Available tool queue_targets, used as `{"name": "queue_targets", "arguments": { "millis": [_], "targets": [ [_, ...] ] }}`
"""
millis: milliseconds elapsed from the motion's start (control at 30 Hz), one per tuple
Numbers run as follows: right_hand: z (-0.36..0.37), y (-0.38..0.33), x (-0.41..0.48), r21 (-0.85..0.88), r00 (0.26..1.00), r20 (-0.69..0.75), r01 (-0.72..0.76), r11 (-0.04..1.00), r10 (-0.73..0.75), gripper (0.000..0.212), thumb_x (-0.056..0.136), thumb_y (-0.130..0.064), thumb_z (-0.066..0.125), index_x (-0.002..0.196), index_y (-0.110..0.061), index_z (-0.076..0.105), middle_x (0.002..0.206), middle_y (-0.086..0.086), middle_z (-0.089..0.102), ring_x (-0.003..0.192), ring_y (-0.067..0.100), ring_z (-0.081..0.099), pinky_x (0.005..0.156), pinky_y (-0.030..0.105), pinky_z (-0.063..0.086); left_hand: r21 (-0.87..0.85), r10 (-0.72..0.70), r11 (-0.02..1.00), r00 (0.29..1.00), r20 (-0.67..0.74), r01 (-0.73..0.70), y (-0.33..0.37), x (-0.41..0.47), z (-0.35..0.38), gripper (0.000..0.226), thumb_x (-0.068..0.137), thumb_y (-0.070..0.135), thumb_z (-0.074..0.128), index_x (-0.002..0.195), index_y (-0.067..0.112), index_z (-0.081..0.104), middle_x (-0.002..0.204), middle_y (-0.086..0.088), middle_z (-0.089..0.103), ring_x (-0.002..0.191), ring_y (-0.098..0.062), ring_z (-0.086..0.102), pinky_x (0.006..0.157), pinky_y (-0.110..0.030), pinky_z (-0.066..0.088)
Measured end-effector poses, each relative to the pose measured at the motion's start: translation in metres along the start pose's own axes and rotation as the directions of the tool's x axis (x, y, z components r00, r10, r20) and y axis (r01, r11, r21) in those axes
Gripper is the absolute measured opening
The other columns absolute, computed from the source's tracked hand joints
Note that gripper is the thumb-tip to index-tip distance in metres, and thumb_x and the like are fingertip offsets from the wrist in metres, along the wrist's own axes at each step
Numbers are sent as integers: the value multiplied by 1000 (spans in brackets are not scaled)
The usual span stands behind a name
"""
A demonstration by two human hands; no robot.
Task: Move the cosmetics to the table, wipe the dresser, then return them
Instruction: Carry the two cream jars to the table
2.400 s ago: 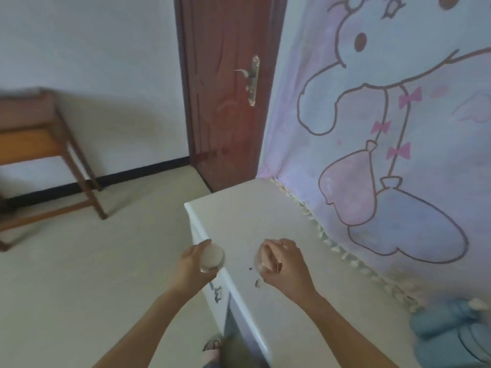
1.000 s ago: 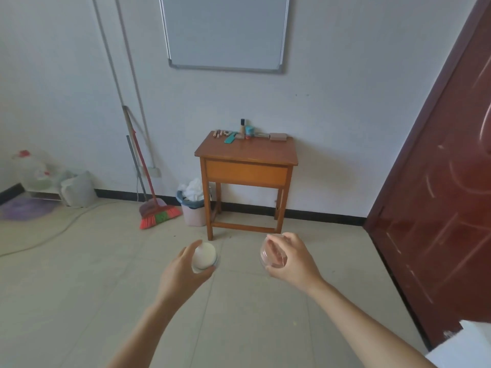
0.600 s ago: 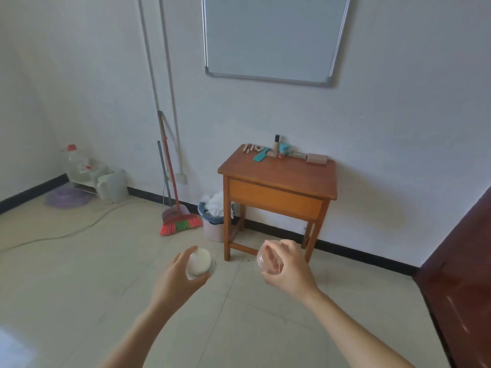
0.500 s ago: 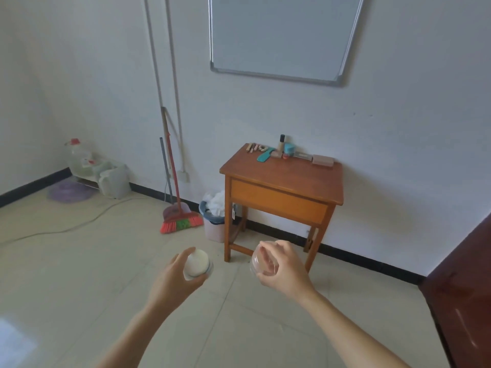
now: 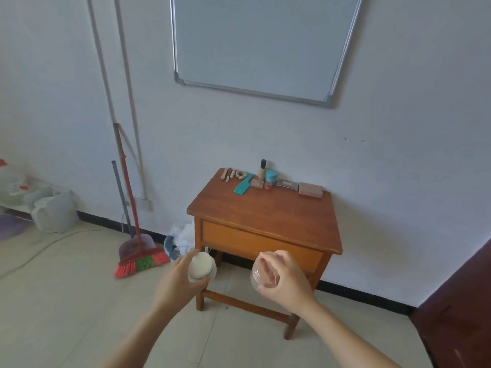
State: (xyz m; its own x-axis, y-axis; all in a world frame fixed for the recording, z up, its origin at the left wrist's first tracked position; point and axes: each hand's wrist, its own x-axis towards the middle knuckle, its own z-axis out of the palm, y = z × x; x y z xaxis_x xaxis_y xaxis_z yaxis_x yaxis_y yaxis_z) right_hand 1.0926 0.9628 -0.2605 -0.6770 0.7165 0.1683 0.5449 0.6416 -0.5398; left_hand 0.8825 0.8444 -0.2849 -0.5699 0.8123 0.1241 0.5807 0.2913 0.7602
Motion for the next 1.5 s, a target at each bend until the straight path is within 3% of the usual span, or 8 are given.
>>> {"name": "queue_targets", "arguments": {
  "millis": [367,533,767,900,1067,1300,1500],
  "targets": [
    [-20,126,86,19,966,-60,-251,968,251,62,75,-31,70,131,-33,44,116,-15,33,117,6,39,84,11,34,28,83,995,975,206,-91,34,146,112,62,75,39,69,130,24,43,120,4,55,106,-15,52,83,-30,47],
    [-52,185,153,-10,973,-89,-215,977,213,65,75,-33,72,132,-31,42,119,-14,32,117,7,39,83,11,33,97,85,990,979,183,-104,65,215,155,68,75,43,68,133,24,38,126,4,52,110,-14,51,84,-26,47],
    [-80,245,231,-44,990,-16,-144,989,143,66,76,-35,71,134,-31,40,132,-7,35,120,9,37,83,9,31,117,8,993,988,156,-26,97,281,203,69,76,41,69,135,25,36,129,5,51,113,-11,49,87,-25,46],
    [-70,273,246,-35,978,74,-191,981,193,67,77,-36,70,135,-32,38,135,-8,33,120,7,37,85,8,33,140,-62,990,969,238,29,92,291,230,68,77,45,67,134,27,35,127,6,50,104,-7,47,88,-24,46],
    [-59,293,274,-30,963,73,-258,966,259,67,76,-36,71,135,-32,38,135,-8,34,120,8,37,89,11,35,171,-70,985,960,271,23,87,339,244,67,77,44,67,134,27,35,130,6,49,116,-12,47,91,-27,45],
    [-39,306,328,-83,915,74,-391,917,397,68,76,-35,66,137,-33,35,133,-9,33,120,10,38,87,13,32,203,9,973,905,426,-106,81,421,274,66,82,44,61,137,26,31,134,6,45,123,-12,40,97,-25,39],
    [-25,308,376,-100,877,92,-463,881,472,71,76,-28,64,139,-31,31,137,-6,29,125,12,34,96,16,32,235,104,936,842,529,-263,76,476,294,66,83,38,58,140,24,28,138,4,42,125,-14,37,100,-26,36]
  ]
}}
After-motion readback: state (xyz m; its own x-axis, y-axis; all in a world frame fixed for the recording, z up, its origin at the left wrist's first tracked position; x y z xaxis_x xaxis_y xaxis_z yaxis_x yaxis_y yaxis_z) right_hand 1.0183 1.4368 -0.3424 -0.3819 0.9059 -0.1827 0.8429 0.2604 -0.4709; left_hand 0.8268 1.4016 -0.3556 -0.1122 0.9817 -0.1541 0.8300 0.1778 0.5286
